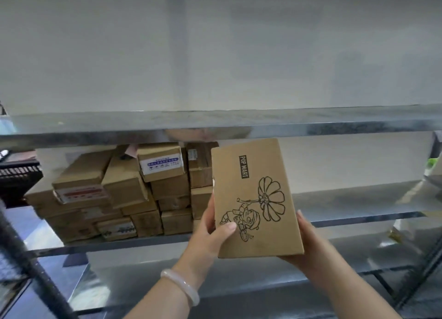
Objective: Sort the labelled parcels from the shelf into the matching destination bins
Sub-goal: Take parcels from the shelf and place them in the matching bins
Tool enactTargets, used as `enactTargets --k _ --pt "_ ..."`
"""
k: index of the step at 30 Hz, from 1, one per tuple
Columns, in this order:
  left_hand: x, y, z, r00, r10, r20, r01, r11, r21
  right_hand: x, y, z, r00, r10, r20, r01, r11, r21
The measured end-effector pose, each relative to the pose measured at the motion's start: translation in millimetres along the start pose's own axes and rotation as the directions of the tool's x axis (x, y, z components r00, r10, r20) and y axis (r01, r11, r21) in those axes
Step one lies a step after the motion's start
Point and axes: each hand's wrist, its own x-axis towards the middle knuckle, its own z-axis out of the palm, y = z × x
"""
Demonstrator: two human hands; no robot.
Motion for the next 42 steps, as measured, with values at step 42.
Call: enactTargets --k 42 --pt "-373.2 56.1 -322.7 0.597 0.149 -0.788 -0.405 0.904 -0.136 -42.0 142.1 480.4 0.697 0.089 0.711 0.274 0.884 -0.379"
